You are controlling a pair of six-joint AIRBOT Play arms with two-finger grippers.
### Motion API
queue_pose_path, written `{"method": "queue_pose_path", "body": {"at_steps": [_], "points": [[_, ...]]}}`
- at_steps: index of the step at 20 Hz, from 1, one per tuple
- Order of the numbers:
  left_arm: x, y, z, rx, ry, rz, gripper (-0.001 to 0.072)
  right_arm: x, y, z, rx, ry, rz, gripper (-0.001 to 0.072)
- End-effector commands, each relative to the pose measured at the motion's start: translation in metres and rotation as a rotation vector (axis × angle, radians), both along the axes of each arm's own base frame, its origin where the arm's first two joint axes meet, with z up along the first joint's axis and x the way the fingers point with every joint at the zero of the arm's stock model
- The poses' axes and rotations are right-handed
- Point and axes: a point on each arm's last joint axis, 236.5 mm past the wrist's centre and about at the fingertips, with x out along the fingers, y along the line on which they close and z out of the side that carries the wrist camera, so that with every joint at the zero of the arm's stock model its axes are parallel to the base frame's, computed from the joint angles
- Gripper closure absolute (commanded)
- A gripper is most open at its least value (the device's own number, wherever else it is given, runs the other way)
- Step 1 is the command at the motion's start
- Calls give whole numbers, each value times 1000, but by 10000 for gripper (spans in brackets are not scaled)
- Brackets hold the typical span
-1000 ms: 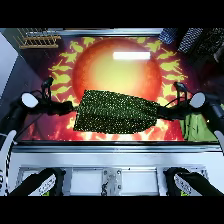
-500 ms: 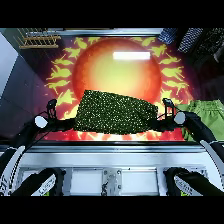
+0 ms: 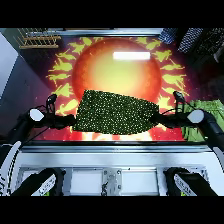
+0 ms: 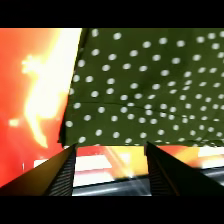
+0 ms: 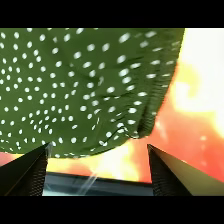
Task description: Fold the clothes and pants, and hang the long-sleeved shirts on hangers.
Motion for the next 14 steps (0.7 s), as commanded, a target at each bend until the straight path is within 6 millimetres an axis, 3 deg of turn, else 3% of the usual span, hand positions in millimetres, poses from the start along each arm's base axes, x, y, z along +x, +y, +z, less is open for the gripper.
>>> {"method": "queue_pose_path", "body": {"at_steps": [1, 3, 4, 6, 10, 14], "points": [[8, -17, 26, -16, -26, -64, 296, -8, -44, 6, 24, 15, -51, 44], [17, -31, 35, -14, -77, -98, 615, 2, -59, -7, 99, 20, -92, 1], [20, -39, 38, -13, -102, -116, 665, 8, -61, -15, 144, 21, -101, -8], [27, -57, 45, -19, -151, -140, 664, 22, -56, -37, 231, 35, -108, -8], [28, -88, 52, -30, -217, -203, 664, 48, -25, -72, 374, 54, -137, -8], [28, -102, 56, -43, -240, -211, 664, 54, 0, -88, 376, 77, -124, -7]]}}
